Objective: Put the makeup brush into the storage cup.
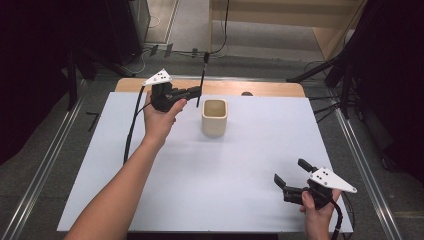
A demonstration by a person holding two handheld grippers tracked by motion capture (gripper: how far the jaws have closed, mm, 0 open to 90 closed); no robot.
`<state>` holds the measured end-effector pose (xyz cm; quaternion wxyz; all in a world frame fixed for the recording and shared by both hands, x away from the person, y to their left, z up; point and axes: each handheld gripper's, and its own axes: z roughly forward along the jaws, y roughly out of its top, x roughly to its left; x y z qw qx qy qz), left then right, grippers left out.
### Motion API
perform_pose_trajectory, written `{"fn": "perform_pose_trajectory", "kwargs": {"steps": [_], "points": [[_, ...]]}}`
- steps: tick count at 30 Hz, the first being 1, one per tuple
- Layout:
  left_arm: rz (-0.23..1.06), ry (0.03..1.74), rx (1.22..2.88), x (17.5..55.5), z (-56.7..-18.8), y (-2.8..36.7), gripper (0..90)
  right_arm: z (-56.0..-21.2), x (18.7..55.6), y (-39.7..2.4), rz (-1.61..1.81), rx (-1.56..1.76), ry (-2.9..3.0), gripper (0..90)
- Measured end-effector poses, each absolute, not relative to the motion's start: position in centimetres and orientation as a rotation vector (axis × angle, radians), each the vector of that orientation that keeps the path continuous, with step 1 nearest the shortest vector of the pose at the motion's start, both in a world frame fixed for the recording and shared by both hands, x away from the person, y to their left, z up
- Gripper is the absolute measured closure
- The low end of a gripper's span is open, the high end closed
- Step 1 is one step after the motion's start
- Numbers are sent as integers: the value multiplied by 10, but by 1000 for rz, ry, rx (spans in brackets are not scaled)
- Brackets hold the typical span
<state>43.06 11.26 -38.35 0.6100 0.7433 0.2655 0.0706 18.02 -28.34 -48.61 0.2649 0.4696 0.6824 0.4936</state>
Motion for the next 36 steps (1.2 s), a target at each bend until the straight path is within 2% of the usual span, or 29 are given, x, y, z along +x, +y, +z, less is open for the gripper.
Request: {"fn": "perform_pose_trajectory", "kwargs": {"steps": [16,36], "points": [[159,601,1680,434,-392,78,871,-486,180,-285,1347,1266,1844,25],[188,667,1723,442,-423,66,871,-486,180,-288,1351,1268,1845,26]]}}
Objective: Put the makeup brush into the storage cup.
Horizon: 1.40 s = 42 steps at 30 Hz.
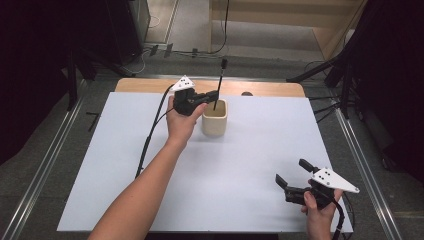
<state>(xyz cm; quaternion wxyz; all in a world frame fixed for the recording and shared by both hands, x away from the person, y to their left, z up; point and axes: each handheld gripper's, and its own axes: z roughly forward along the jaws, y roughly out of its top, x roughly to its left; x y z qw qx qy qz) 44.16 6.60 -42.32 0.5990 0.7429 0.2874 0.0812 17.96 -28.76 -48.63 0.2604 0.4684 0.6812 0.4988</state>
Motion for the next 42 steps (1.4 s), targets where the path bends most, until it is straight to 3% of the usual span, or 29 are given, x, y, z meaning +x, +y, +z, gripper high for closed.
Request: {"fn": "perform_pose_trajectory", "kwargs": {"steps": [20,21,34,40,42], "points": [[215,679,1864,435,-444,68,863,-488,181,-286,1346,1269,1857,26],[210,679,1864,434,-443,68,840,-488,181,-286,1345,1271,1858,25],[237,728,1806,420,-428,91,152,-489,181,-285,1344,1272,1862,26],[245,731,1797,409,-427,108,4,-489,181,-285,1341,1267,1856,26],[264,723,1804,404,-428,112,0,-490,181,-285,1341,1269,1856,26]]}}
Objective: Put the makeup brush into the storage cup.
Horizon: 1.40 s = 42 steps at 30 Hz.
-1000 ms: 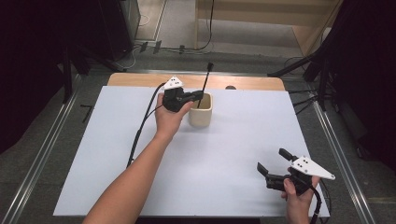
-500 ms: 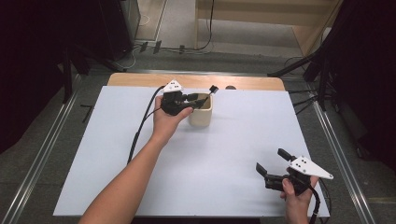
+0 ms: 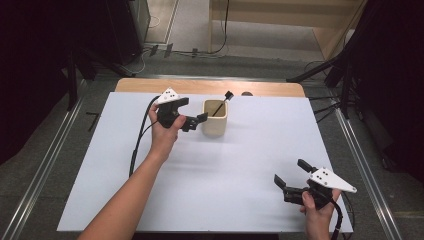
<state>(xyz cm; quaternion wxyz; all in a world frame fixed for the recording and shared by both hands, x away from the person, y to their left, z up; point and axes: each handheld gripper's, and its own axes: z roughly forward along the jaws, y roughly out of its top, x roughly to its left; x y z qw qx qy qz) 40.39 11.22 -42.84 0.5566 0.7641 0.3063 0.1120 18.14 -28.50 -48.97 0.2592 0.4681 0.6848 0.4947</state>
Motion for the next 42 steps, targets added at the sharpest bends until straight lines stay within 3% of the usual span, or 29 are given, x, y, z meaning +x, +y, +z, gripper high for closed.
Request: {"fn": "perform_pose_trajectory", "kwargs": {"steps": [26,42], "points": [[378,770,1808,354,-440,171,0,-491,183,-282,1333,1273,1862,25],[379,800,1780,328,-450,194,0,-491,182,-282,1336,1277,1860,25]]}}
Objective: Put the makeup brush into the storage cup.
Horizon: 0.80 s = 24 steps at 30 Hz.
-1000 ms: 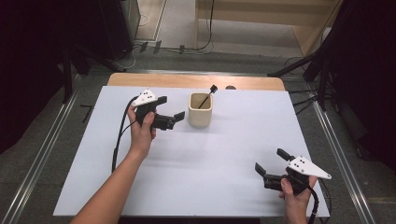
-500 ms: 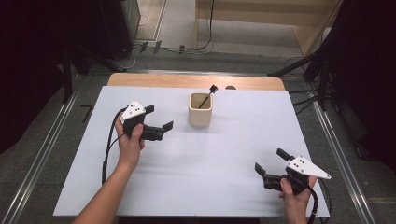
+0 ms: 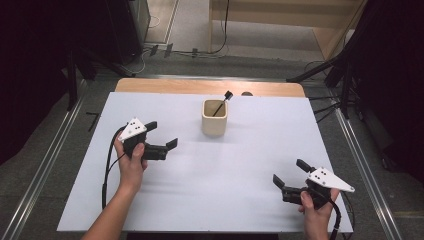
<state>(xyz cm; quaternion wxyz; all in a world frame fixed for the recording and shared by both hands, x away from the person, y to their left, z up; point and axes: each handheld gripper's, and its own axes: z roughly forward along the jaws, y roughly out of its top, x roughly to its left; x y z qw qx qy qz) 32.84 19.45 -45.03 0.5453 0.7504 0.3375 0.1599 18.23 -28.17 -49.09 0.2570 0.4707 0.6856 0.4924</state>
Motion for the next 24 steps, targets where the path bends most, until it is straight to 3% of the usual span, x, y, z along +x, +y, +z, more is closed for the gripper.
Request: {"fn": "perform_pose_trajectory", "kwargs": {"steps": [24], "points": [[412,846,1740,285,-465,232,0,-492,183,-279,1331,1267,1864,25]]}}
